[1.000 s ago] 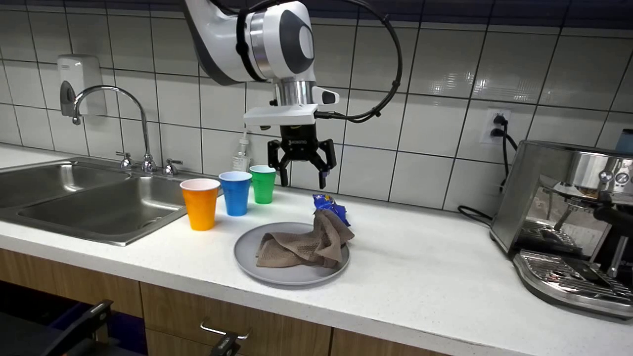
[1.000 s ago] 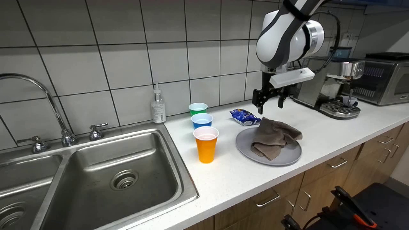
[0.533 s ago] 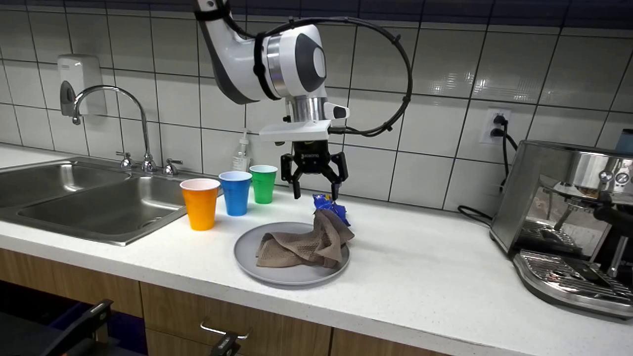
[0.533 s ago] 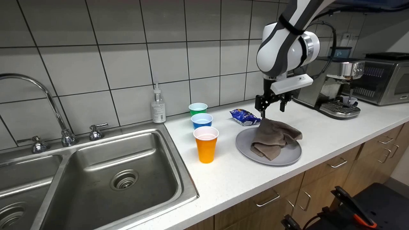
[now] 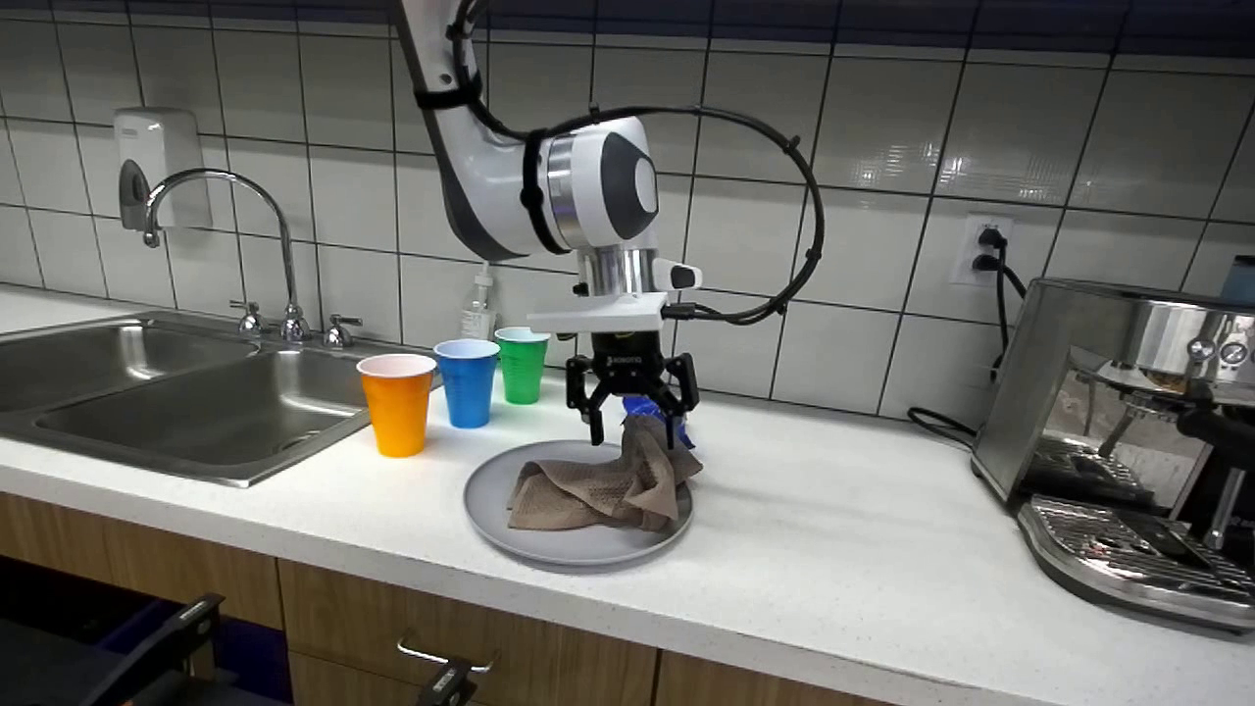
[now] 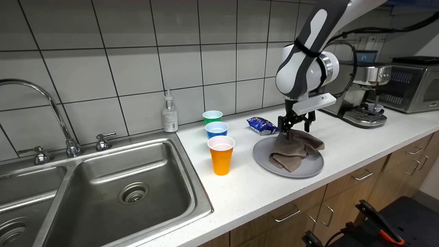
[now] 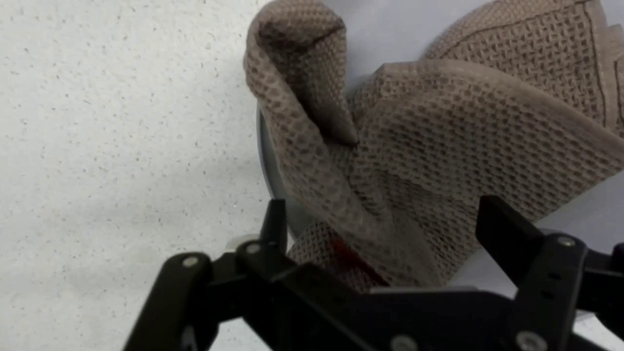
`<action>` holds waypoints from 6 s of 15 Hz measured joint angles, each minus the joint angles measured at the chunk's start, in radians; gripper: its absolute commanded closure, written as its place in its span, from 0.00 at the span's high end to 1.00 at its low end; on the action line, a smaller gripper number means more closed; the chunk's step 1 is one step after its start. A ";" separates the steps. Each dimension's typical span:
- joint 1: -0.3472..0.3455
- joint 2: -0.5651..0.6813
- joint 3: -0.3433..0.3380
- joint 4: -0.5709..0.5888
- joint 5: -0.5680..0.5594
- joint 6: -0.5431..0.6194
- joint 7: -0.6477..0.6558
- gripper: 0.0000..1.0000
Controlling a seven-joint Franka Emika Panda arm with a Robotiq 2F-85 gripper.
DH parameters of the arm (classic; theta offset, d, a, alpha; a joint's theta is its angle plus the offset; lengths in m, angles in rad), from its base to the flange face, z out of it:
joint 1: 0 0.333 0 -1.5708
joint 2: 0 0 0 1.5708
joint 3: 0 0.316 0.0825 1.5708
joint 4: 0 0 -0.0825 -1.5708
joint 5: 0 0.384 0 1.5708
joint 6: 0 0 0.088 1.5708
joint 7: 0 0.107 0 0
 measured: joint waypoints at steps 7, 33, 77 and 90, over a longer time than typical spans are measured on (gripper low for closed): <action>0.010 0.085 -0.008 0.027 -0.001 0.000 0.003 1.00; 0.044 0.090 -0.020 0.050 -0.015 0.020 -0.001 0.02; -0.172 -0.089 -0.163 0.087 0.099 0.005 -0.017 0.02; -0.207 0.141 -0.148 0.206 0.229 0.005 -0.016 0.30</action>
